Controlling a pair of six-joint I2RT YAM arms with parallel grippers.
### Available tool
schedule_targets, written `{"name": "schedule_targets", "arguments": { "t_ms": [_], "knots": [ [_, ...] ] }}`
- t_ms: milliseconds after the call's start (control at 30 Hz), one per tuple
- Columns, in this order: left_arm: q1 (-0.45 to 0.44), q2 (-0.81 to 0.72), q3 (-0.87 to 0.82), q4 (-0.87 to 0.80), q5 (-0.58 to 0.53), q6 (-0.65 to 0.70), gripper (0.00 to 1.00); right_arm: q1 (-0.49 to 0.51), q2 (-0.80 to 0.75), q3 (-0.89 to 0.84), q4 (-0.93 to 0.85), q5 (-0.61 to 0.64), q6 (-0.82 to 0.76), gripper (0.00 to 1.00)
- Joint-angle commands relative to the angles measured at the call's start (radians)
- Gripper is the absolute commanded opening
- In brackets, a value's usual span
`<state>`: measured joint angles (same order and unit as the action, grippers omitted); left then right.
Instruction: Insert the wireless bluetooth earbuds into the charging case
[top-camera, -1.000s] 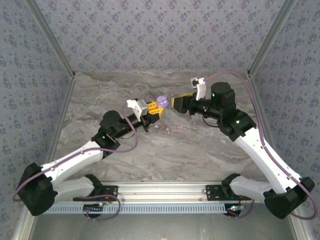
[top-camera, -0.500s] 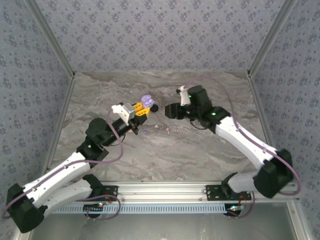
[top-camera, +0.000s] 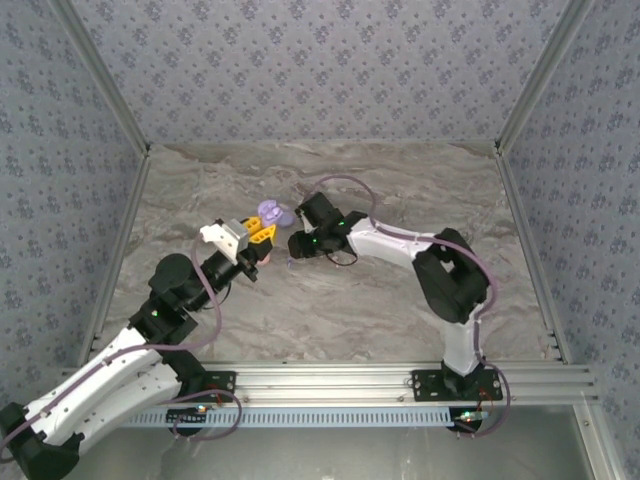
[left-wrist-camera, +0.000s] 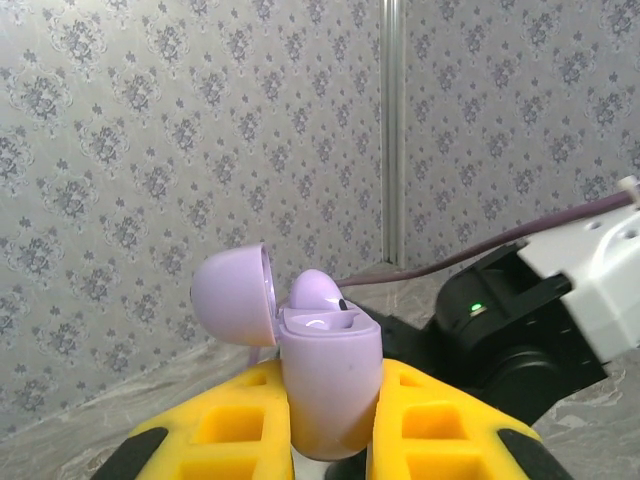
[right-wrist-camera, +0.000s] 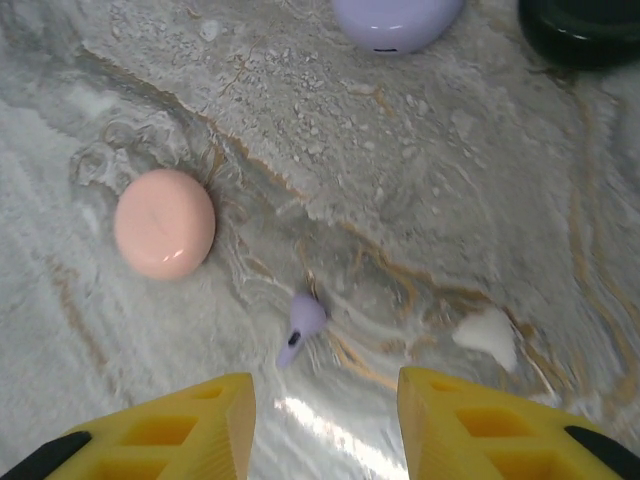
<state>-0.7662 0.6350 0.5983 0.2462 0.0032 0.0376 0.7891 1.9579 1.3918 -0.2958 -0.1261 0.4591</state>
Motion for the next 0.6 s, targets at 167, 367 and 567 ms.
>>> {"name": "schedule_targets", "arguments": {
  "t_ms": [167, 367, 567],
  "knots": [
    [-0.005, -0.033, -0.002, -0.036, -0.025, 0.012, 0.00, 0.052, 0.150, 0.163, -0.103, 0.110, -0.045, 0.44],
    [-0.003, -0.031, -0.006, -0.029, -0.025, 0.013, 0.00, 0.071, 0.211, 0.227, -0.150, 0.141, -0.064, 0.43],
    [-0.004, -0.031, -0.009, -0.026, -0.026, 0.010, 0.00, 0.088, 0.259, 0.271, -0.191, 0.158, -0.079, 0.40]
  ]
}}
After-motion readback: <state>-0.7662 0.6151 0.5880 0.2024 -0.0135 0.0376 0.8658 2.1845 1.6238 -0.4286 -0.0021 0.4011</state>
